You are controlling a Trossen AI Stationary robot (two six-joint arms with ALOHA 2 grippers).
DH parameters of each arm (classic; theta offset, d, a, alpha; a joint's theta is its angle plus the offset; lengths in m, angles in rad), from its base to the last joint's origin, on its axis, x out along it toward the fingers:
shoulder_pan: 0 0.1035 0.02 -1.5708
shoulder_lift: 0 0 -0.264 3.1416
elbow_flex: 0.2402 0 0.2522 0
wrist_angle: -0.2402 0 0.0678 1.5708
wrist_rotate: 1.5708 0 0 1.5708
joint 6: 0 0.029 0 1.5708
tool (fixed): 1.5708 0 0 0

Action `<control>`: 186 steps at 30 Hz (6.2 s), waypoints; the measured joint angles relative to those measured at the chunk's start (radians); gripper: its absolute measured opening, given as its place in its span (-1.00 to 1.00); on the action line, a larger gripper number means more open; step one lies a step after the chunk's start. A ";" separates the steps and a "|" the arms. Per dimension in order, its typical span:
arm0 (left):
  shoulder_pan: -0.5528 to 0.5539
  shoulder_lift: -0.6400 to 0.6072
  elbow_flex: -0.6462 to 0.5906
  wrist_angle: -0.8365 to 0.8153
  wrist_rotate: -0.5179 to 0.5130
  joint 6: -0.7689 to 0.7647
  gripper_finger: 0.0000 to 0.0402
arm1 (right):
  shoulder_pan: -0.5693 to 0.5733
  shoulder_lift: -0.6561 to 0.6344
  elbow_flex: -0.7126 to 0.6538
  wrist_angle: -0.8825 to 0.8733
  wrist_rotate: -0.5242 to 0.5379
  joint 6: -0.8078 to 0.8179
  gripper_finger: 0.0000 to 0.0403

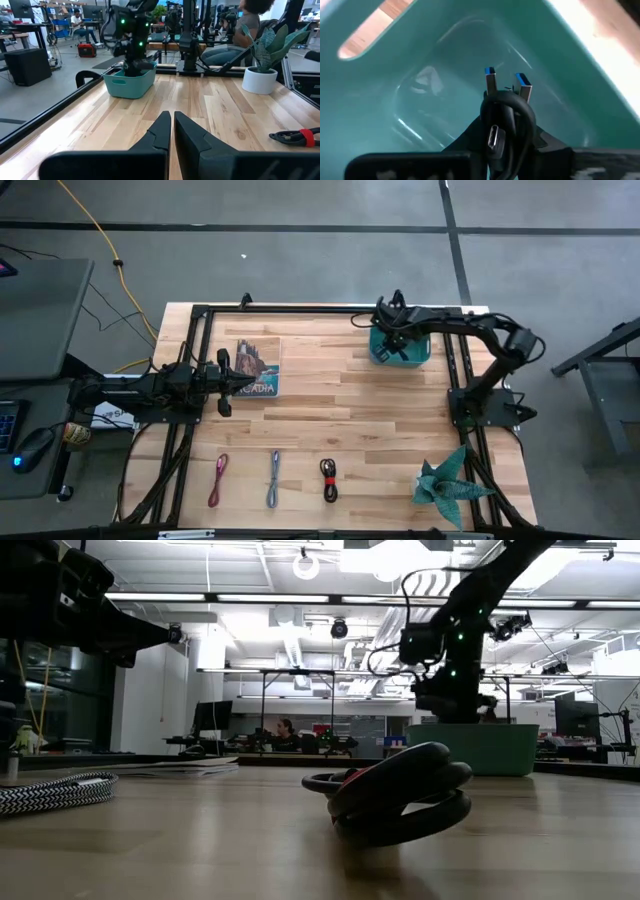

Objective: Pick and place USB-C Cables
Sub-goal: Put the left black charger cable into the green bin, then put the white charger cable into the green bin

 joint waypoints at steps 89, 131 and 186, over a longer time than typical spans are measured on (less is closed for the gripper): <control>0.000 0.000 0.000 0.000 0.000 0.000 -0.97 | -0.001 0.099 -0.001 0.127 -0.025 -0.089 -0.10; 0.000 0.000 0.000 0.000 0.000 0.000 -0.97 | -0.001 -0.210 0.000 0.101 -0.037 -0.116 -0.10; 0.000 0.000 0.000 0.000 0.000 0.000 -0.97 | 0.357 -0.874 0.001 0.272 -0.485 -0.265 -0.10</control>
